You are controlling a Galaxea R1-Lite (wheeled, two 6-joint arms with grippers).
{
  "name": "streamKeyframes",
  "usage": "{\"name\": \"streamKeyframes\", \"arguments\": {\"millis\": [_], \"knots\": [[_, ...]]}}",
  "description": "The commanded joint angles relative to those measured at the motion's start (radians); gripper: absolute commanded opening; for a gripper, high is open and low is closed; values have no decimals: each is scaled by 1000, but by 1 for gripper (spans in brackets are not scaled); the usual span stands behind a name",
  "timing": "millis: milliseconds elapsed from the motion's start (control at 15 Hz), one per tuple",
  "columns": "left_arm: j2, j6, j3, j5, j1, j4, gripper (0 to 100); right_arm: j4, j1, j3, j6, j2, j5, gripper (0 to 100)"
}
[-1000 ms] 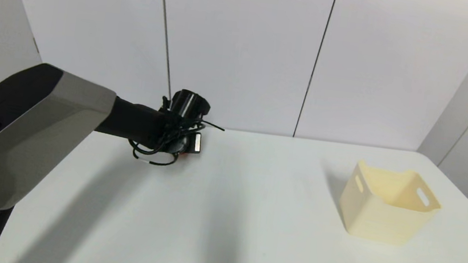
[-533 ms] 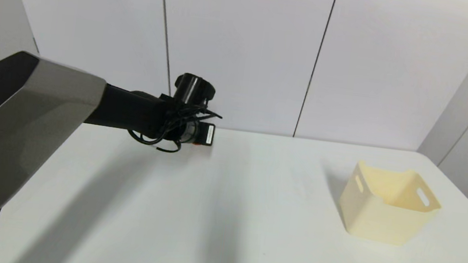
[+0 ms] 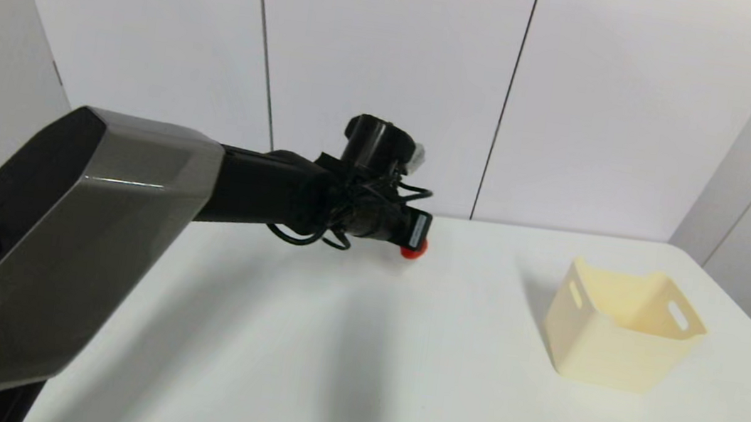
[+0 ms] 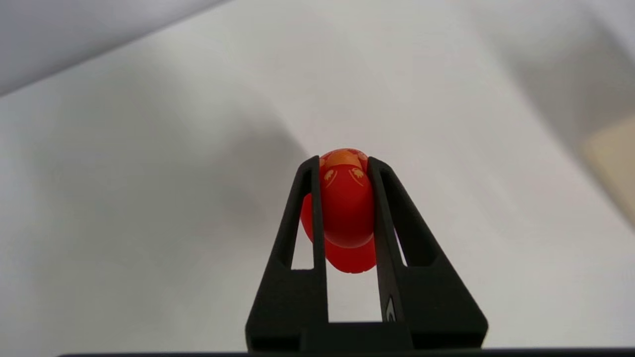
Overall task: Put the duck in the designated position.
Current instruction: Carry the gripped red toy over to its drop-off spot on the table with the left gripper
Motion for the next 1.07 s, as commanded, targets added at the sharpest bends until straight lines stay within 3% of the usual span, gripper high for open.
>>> {"name": "streamKeyframes", "arguments": {"millis": [67, 667, 1067], "knots": [[89, 20, -80, -29, -72, -1, 0, 0, 0, 0, 0, 1, 0, 100], [134, 60, -115, -26, -104, -11, 0, 0, 0, 0, 0, 1, 2, 100], [132, 102, -115, -28, -104, -96, 0, 0, 0, 0, 0, 1, 0, 100]]}}
